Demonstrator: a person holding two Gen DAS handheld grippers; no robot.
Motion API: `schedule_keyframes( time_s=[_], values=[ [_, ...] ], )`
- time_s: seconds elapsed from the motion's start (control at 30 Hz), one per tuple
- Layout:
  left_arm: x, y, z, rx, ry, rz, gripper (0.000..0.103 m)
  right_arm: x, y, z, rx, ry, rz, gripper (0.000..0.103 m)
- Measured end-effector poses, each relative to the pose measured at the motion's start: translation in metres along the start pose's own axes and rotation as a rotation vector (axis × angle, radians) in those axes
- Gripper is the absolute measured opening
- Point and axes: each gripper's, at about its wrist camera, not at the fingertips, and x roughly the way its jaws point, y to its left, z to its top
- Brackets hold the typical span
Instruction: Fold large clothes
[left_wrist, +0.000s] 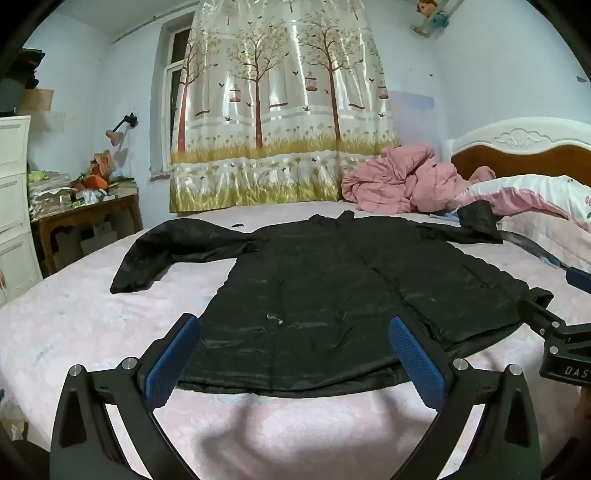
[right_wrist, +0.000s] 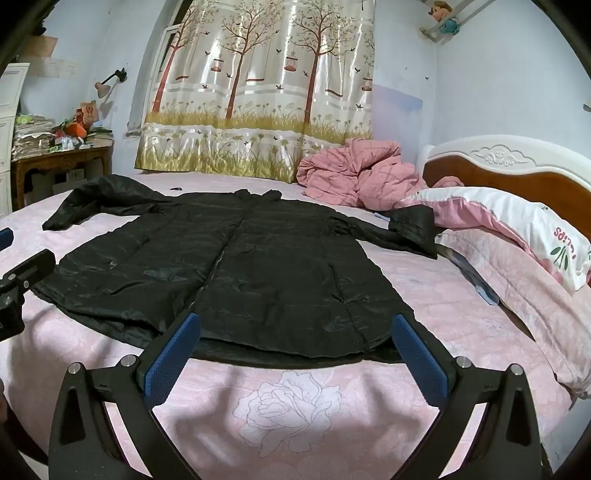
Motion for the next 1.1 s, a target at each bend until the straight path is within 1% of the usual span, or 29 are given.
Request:
schedule_keyframes(
  time_s=[0.23,0.3,0.43,0.53,0.67,0.8,0.9,0.93,0.97,1.1],
  values=[
    [0.0,0.007,0.004,-0.025,0.013,-0.006,0.103,0.0,0.002,0.0,0.001,0.002,0.001,0.103],
    [0.004,0.002,-0.001,-0.025,0.014,-0.001,0.103,0.0,0.002,0.0,-0.001,0.001,-0.001,0.103],
    [0.003,0.0,-0.001,-0.017,0.013,0.006,0.103,0.0,0.003,0.0,0.0,0.002,-0.001,0.103],
    [-0.001,0.006,-0.002,-0.039,-0.001,-0.016,0.103,0.0,0.003,0.0,0.001,0.004,0.004,0.103],
    [-0.001,0.004,-0.004,-0.002,-0.018,0.025,0.103,0.002,0.0,-0.001,0.003,-0.002,-0.001,0.103],
    [-0.002,0.01,-0.008,-0.019,-0.014,0.019,0.103,-0.002,0.001,0.0,0.01,-0.003,0.013,0.103],
    [-0.004,0.013,-0.01,-0.022,-0.019,0.028,0.103,-0.002,0.001,-0.004,-0.004,-0.007,0.002,0.103],
    [-0.004,0.01,0.0,-0.024,-0.018,0.028,0.103,-0.002,0.002,-0.003,-0.003,-0.005,0.006,0.103],
    [-0.005,0.01,0.0,-0.027,-0.019,0.027,0.103,-0.005,0.005,-0.001,0.003,-0.002,0.012,0.103],
    [-0.008,0.009,-0.002,-0.001,-0.041,0.04,0.103,-0.006,0.005,-0.003,0.018,0.008,0.026,0.103]
  ],
)
